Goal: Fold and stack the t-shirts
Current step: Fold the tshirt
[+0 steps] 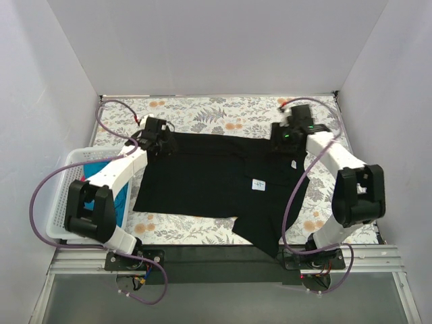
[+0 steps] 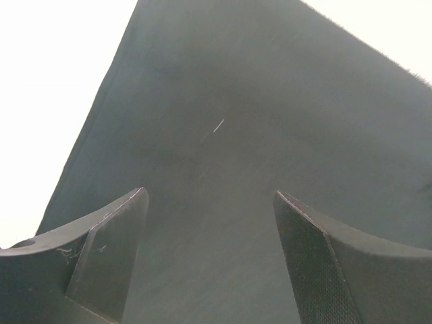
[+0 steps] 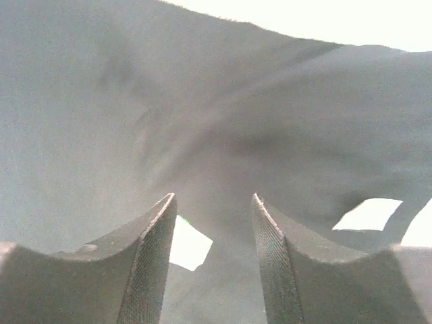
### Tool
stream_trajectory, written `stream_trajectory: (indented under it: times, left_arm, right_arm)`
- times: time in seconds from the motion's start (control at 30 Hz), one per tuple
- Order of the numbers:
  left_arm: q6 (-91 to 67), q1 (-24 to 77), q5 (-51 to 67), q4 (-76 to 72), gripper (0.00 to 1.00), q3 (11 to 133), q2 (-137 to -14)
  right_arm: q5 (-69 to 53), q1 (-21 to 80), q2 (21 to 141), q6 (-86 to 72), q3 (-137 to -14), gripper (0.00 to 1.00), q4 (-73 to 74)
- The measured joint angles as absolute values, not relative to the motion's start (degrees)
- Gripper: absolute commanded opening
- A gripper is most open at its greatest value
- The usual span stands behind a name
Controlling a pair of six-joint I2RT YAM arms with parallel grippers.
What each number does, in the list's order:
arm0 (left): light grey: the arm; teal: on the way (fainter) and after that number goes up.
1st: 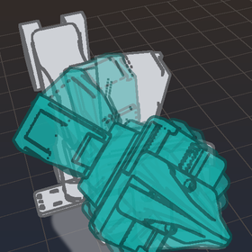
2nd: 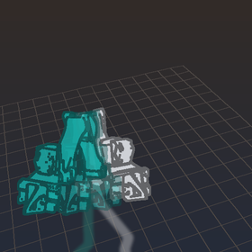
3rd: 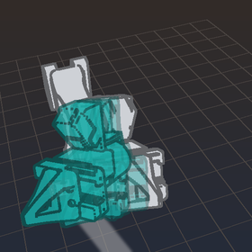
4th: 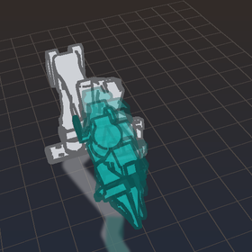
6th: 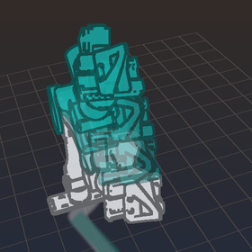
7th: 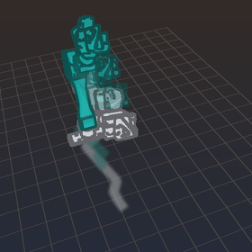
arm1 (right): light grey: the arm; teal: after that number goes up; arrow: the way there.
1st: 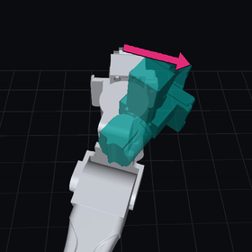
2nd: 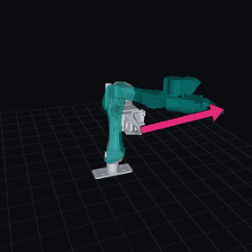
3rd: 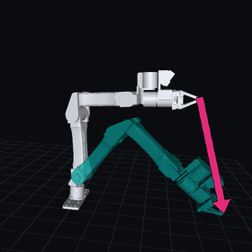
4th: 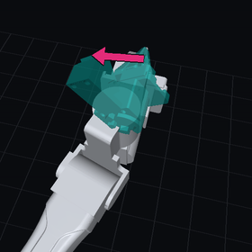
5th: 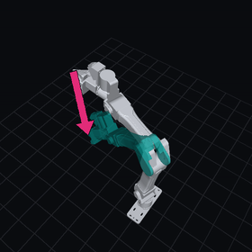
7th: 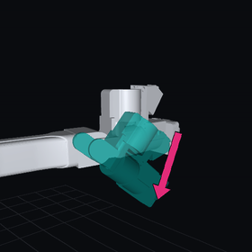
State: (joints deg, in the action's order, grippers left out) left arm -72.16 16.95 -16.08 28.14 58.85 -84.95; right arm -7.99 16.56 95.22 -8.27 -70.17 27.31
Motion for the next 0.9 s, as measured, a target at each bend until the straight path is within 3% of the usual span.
stream_trajectory:
  times: [0.17, 0.3, 0.6, 0.9]
  left_arm:
    - [-73.41, 14.98, -14.57, 27.66, 0.69, 72.1, -95.94]
    - [-74.11, 12.23, -13.26, 26.87, 0.66, 80.42, -105.34]
    - [-73.97, 9.43, -11.86, 26.98, 0.65, 88.03, -119.85]
    - [-73.41, 9.45, -11.07, 26.76, 0.65, 89.65, -121.64]
  right_arm:
    - [-17.26, -2.35, 90.48, -15.14, -63.4, 0.57, 14.0]
    - [-22.72, -9.23, 92.51, -21.56, -58.81, 0.57, 4.21]
    - [-27.29, -14.48, 101.82, -32.03, -57.1, 0.6, -10.24]
    - [-29.34, -15.05, 108.29, -37.34, -57.19, 0.62, -16.97]
